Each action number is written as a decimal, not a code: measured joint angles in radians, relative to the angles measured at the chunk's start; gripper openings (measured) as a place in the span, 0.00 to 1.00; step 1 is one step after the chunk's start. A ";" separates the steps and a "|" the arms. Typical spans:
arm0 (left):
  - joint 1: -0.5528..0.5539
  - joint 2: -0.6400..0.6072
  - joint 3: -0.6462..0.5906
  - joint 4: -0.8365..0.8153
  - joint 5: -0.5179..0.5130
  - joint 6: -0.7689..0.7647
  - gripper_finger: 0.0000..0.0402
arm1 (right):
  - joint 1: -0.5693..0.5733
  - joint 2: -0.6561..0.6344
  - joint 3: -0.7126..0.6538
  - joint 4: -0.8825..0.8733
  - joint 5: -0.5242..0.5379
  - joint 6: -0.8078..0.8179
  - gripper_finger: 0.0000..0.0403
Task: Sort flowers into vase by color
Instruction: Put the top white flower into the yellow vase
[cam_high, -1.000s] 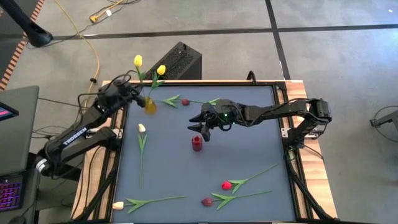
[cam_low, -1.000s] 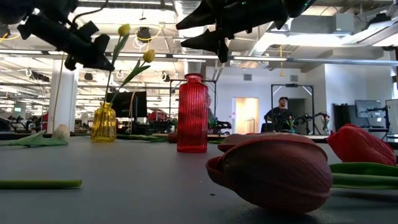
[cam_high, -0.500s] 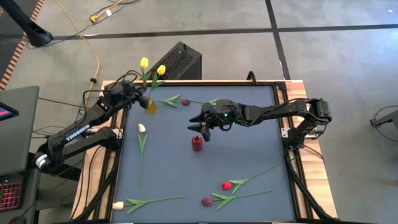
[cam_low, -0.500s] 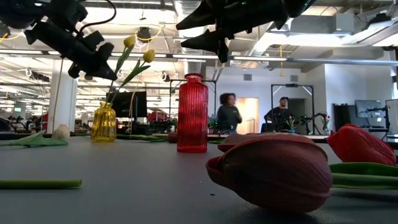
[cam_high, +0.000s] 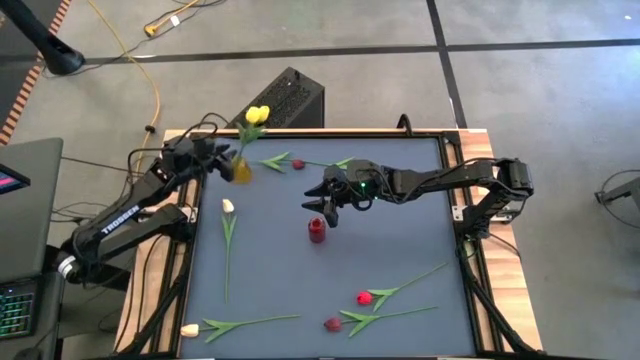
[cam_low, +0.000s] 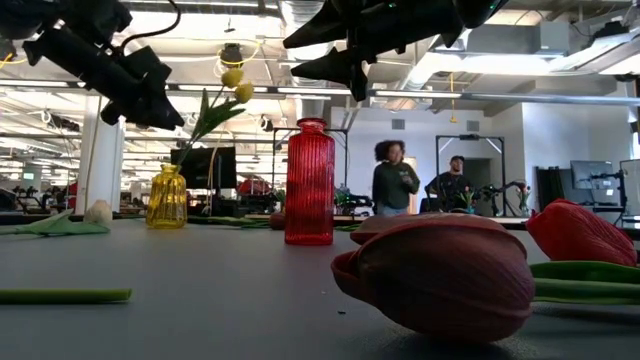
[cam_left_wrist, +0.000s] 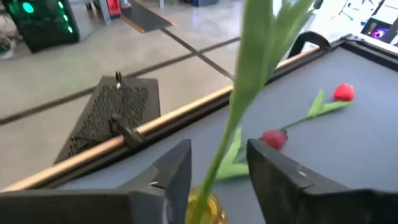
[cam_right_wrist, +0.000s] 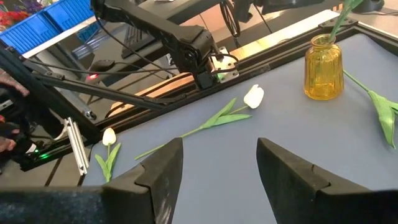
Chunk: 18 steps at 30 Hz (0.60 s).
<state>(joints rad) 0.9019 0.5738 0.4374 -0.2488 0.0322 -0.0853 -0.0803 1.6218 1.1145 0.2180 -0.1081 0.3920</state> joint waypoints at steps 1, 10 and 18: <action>0.000 -0.005 0.000 -0.010 0.010 -0.005 0.40 | 0.000 0.000 0.000 0.000 0.000 0.000 0.57; -0.001 -0.014 0.133 -0.182 0.168 0.047 0.56 | 0.000 0.000 0.000 0.000 0.000 0.000 0.57; -0.097 -0.007 0.314 -0.496 0.285 0.070 0.56 | 0.000 0.000 0.000 0.000 0.000 0.000 0.57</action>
<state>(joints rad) 0.8051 0.5671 0.7511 -0.7451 0.3174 -0.0153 -0.0803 1.6218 1.1145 0.2180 -0.1081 0.3920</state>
